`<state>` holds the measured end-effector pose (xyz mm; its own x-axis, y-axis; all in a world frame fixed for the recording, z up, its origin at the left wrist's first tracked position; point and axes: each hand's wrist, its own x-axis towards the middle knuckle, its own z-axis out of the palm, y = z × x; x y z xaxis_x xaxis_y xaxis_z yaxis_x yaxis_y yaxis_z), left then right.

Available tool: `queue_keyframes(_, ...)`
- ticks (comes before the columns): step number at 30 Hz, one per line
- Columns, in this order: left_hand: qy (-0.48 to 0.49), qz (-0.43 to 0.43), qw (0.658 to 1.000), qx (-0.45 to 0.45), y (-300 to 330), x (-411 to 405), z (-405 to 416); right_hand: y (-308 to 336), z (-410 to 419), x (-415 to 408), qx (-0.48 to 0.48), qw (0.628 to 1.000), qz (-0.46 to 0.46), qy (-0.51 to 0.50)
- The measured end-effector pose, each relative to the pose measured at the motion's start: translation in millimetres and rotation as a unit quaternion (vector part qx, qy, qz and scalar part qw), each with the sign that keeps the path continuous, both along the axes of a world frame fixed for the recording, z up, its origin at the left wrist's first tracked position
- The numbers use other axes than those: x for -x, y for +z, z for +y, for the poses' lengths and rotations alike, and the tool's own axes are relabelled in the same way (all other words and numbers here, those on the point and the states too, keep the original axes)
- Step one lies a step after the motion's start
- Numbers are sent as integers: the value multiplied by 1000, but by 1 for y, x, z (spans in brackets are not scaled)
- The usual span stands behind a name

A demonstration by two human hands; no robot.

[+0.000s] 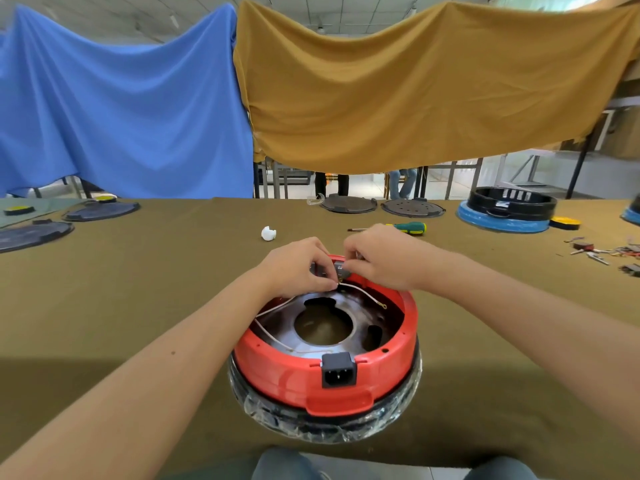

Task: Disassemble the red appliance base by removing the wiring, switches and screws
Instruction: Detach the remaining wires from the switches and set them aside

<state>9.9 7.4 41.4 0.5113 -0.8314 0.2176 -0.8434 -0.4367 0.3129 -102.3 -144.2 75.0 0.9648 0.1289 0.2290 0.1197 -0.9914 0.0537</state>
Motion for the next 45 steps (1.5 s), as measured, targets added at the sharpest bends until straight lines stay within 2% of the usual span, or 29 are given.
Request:
queue_keyframes(3,-2,0,1000,1,0,0,0,-11,1,4,36,999,-10,23)
queue_keyframes(5,-5,-1,1000,-3,0,-1,0,-15,0,4,27,999,-11,23)
queue_keyframes(9,-8,0,1000,-2,0,-1,0,-15,-7,6,-64,996,-54,12)
queue_keyframes(13,-12,-1,1000,-6,1,-2,0,-16,-13,8,-106,990,-93,2)
queue_keyframes(18,-9,-1,1000,-6,1,-2,-1,-22,-12,7,-108,990,-86,12)
queue_keyframes(23,-9,-2,1000,-5,0,-2,-1,-24,-10,5,-66,994,-85,24)
queue_keyframes(27,-7,-2,1000,-4,0,-3,-1,-26,-12,6,-110,987,-114,22)
queue_keyframes(33,-9,2,1000,0,-1,-5,-2,-24,-10,3,-106,991,-81,11)
queue_keyframes(39,-6,1,1000,-2,-2,-5,-2,3,-1,-17,-74,997,4,-21)
queue_keyframes(45,-10,5,1000,2,-2,-5,-2,20,-10,-34,-185,978,91,-34)
